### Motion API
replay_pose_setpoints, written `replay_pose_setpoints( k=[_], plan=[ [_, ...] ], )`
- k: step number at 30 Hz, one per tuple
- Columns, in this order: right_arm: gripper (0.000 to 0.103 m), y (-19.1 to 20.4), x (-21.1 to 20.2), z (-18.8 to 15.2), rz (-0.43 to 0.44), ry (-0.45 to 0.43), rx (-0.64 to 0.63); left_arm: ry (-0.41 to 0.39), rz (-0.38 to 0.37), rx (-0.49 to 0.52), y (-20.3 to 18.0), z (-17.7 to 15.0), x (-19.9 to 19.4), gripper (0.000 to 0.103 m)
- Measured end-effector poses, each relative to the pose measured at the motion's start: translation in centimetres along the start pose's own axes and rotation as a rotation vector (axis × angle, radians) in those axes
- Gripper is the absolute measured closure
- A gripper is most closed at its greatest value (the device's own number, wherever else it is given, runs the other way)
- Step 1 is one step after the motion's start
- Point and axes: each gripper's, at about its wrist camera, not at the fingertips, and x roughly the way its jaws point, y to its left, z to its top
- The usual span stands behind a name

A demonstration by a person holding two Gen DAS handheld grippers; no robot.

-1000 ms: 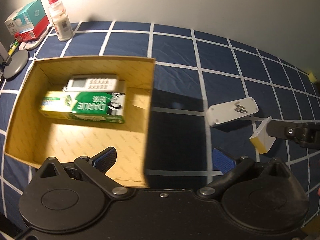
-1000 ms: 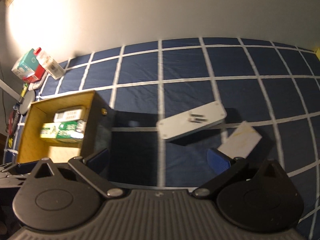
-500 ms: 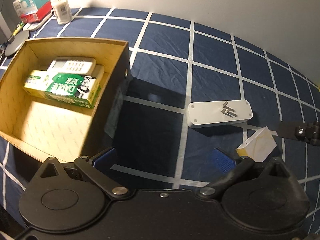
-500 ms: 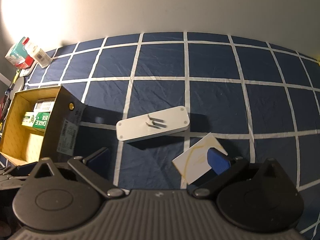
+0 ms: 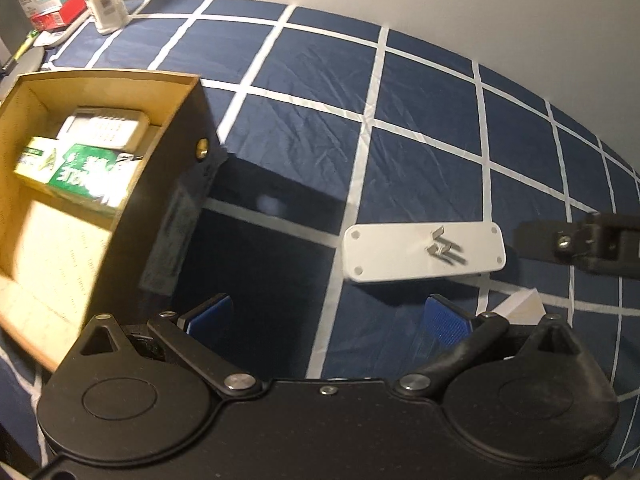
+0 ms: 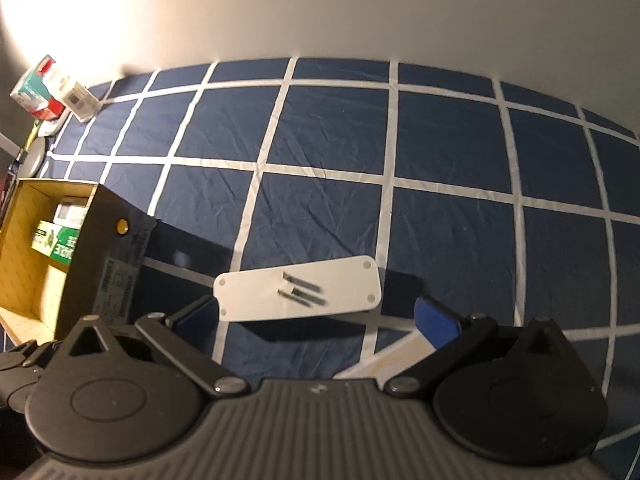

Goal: Organize objects
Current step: 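Move both grippers to the white power strip on the sheet, then close both grippers on the white power strip and lift it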

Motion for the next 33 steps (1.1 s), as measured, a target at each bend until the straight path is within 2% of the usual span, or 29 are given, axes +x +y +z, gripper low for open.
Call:
replay_pose_setpoints(
  k=[7,17,28,31,33],
  plan=[
    [0.000,-1.0,4.8,1.9,0.020,0.075,-0.009,0.059,-0.014,0.006,-1.4,1.8,4.3,0.000],
    [0.000,-2.3,10.4,2.6,0.038,0.168,-0.019,0.141,-0.046,-0.009,-2.3,3.0,9.3,0.000],
    [0.005,-2.7,12.5,2.7,0.061,0.205,-0.020,0.156,-0.093,-0.005,-2.5,3.6,10.8,0.000],
    [0.013,-2.7,12.7,2.8,0.076,0.212,-0.025,0.161,-0.110,-0.008,-2.3,3.6,10.8,0.003],
    [0.014,-2.6,12.7,2.7,0.079,0.211,-0.027,0.161,-0.120,-0.010,-2.2,3.6,10.7,0.005]
  ],
)
